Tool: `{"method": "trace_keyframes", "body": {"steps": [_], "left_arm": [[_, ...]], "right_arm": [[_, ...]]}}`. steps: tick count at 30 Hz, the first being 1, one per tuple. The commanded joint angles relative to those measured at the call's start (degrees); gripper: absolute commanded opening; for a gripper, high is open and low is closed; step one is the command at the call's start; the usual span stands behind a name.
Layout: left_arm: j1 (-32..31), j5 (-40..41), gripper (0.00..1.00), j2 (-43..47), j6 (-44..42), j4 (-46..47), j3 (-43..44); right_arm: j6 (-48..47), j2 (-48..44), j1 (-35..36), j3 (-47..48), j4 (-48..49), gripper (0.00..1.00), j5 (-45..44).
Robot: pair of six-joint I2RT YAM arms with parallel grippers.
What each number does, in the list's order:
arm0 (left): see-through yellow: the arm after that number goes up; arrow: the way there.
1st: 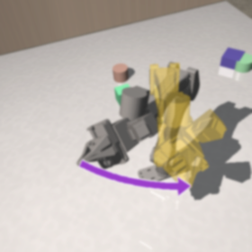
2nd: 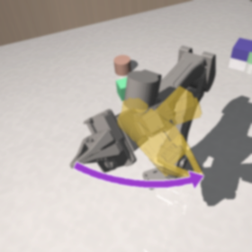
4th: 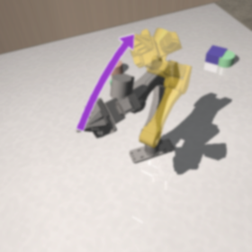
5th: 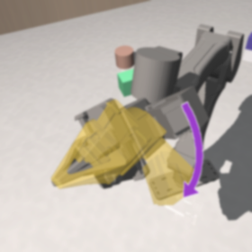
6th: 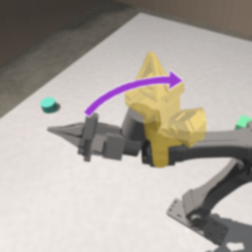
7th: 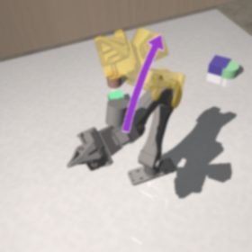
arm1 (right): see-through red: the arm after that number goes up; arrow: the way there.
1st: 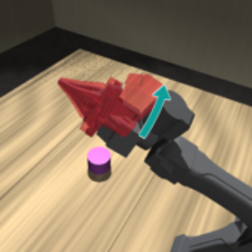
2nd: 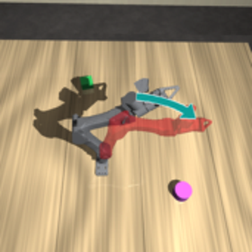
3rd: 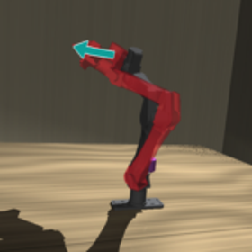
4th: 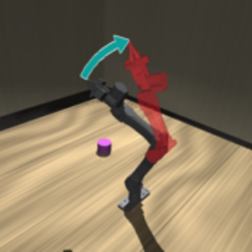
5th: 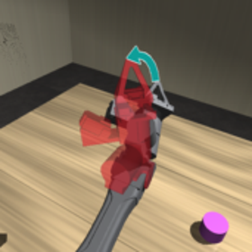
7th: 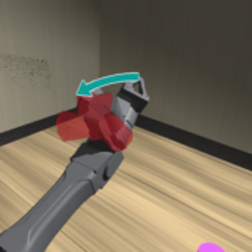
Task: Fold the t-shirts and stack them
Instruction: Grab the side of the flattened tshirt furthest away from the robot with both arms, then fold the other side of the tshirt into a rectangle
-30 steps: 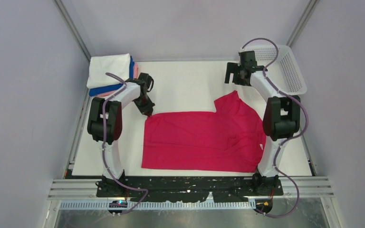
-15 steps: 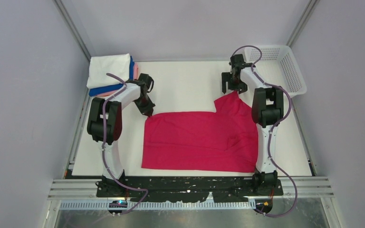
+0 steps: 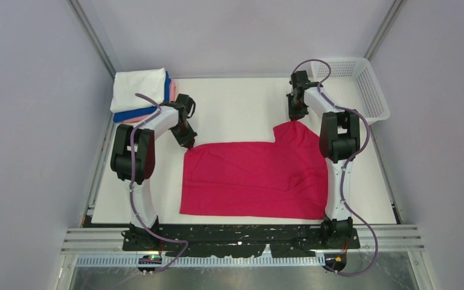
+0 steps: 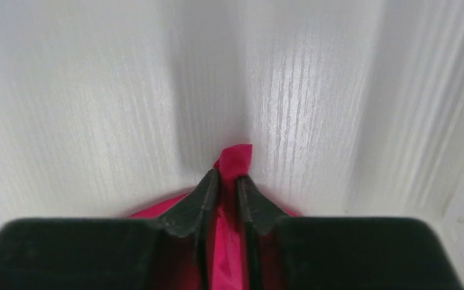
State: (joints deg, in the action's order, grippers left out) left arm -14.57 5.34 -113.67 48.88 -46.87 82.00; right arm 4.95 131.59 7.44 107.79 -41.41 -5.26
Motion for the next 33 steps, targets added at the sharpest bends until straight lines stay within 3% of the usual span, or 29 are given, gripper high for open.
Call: {"method": "trace_keyframes", "body": {"steps": [1,2,4,9,16,25,33], "left_arm": [[-0.1,0.3,0.00,3.4,-1.1,1.2,0.0],[-0.2,0.2,0.00,3.4,-1.2,1.1,0.1],[-0.2,0.1,0.00,3.8,-1.4,1.1,0.0],[-0.6,-0.1,0.00,6.8,-1.1,2.2,-1.5],[-2.0,1.1,0.00,10.5,-0.9,2.2,-3.5],[-3.9,2.9,0.00,15.1,-1.7,2.3,-7.9],[-6.1,5.2,0.00,21.0,-2.1,2.9,-13.0]], "right_arm": [[-0.7,-1.3,0.1,-1.4,-0.2,0.13,-2.1],[-1.0,-1.8,0.1,-1.6,0.1,0.07,-2.0],[-1.7,-3.8,0.1,-2.8,1.8,0.06,-1.1],[-3.5,-13.7,0.6,-11.7,9.1,0.05,-0.2],[-3.5,-24.1,1.8,-23.7,12.1,0.05,-1.1],[-2.6,-39.8,5.8,-37.1,11.6,0.05,-6.0],[-0.2,-52.0,10.8,-44.7,4.3,0.05,-12.7]]}}
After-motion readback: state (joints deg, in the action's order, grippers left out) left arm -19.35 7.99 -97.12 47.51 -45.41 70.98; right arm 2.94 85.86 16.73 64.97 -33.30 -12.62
